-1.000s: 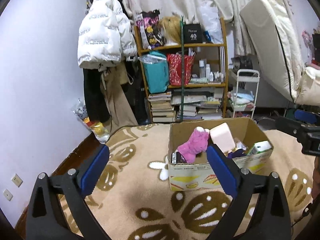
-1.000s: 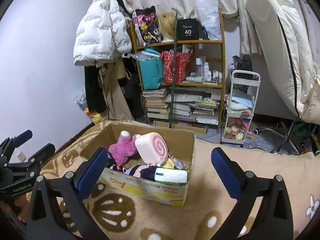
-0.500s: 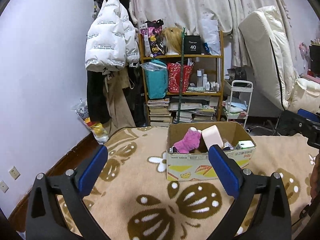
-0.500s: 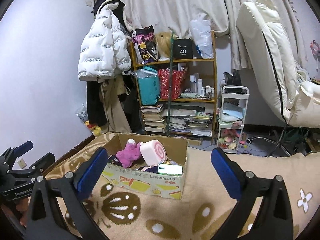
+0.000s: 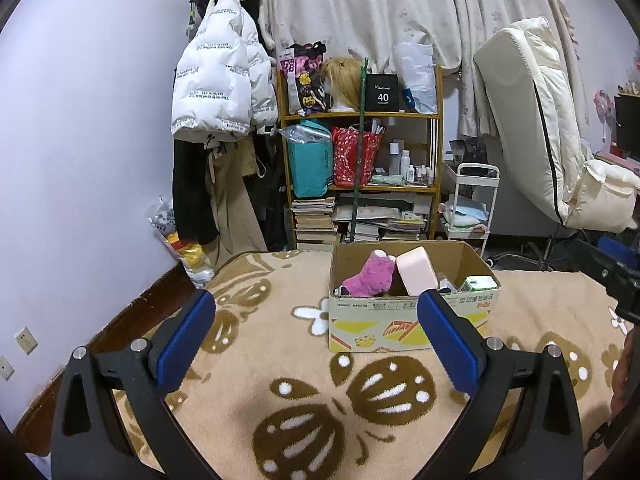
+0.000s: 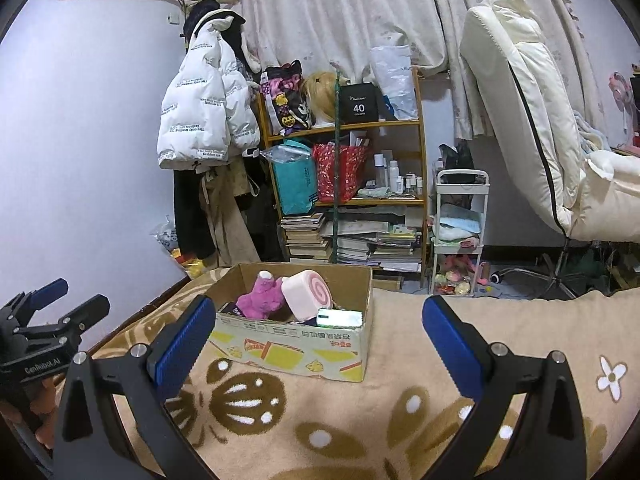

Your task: Organize soft objects

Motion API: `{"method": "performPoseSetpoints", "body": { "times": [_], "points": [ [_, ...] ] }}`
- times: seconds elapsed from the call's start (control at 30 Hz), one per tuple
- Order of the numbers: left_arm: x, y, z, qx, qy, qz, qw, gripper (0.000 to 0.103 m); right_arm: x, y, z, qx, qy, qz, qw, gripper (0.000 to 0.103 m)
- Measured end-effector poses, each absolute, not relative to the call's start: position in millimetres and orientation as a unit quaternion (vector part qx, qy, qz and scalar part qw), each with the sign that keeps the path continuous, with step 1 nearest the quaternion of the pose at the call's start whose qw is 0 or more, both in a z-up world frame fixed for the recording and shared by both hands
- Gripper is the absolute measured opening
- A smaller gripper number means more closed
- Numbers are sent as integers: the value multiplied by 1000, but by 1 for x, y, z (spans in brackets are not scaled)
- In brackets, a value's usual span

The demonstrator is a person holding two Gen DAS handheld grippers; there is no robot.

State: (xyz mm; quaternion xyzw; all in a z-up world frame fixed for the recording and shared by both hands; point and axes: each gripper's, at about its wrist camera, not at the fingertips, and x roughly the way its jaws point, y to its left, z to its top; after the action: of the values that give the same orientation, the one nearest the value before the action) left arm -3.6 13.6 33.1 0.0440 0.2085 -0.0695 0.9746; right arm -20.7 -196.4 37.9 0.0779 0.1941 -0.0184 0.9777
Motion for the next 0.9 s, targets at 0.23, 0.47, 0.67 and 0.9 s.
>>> {"method": "performPoseSetpoints", "body": {
  "times": [0.23,0.47,0.67,0.9],
  "points": [
    [5,15,26,39,223,-69,971,100,-11,-200,23,83,206,-17,975,103],
    [22,13,16,38,248,-65,966,100,-5,-200,20,79,215,-20,973,103],
    [21,7,14,50,247,-68,965,100,2,-206,10,81,225,-22,971,103],
    [17,-1,11,73,246,-65,964,100,1,-208,5,76,226,-22,971,103]
  ]
}}
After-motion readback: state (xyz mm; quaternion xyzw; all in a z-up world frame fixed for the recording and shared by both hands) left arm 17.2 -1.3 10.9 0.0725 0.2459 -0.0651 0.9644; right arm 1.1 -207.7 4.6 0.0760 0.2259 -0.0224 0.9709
